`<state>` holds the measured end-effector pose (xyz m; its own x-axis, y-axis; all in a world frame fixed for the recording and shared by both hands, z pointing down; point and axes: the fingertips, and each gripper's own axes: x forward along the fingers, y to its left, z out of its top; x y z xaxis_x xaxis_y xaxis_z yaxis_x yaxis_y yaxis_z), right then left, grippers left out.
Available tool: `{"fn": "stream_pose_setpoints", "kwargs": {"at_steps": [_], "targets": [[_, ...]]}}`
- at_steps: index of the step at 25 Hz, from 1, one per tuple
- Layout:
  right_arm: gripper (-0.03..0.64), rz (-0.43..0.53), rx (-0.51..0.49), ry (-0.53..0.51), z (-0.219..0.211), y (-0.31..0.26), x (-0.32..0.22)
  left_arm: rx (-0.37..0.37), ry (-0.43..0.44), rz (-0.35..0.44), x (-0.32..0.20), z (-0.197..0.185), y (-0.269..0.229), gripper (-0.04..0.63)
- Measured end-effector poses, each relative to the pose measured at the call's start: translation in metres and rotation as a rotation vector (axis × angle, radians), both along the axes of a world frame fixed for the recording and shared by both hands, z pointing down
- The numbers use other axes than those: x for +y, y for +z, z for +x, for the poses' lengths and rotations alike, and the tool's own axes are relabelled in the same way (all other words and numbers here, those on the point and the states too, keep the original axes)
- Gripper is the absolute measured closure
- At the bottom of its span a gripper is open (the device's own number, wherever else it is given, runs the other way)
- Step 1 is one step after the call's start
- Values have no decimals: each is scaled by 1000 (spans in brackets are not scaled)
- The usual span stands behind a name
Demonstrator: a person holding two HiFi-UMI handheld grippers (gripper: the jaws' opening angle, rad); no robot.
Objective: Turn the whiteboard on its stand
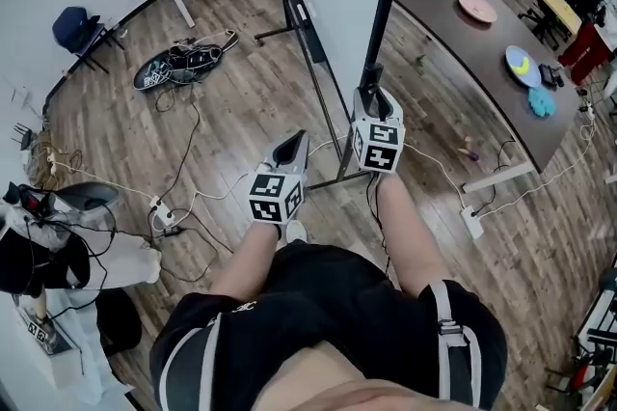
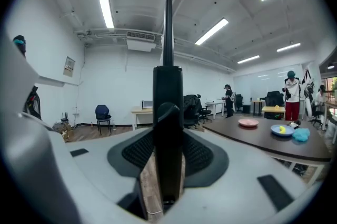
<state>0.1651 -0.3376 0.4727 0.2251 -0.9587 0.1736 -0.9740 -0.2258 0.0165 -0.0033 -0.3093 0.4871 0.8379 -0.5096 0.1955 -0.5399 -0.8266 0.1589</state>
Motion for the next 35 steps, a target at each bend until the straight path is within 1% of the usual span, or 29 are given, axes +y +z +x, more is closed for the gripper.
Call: {"fn": "stream_pose_setpoints", "kwargs": {"at_steps": [6,13,18,25,30,35], "targets": [[450,14,-1,-4,38,-1,40,-25,43,11,37,18,0,586],[451,25,-9,46,62,-3,86,-35,97,27,77,40,-5,586],[451,37,-12,61,75,-3,128,-45,127,19,104,46,4,586],[454,36,-23,111,96,-3,184,-55,183,17,141,60,7,586],[459,33,-14,163,102,-5,222,-53,210,18,162,57,7,586],[465,39,-10,226,106,-2,256,-50,219,-1,176,49,16,586]]}}
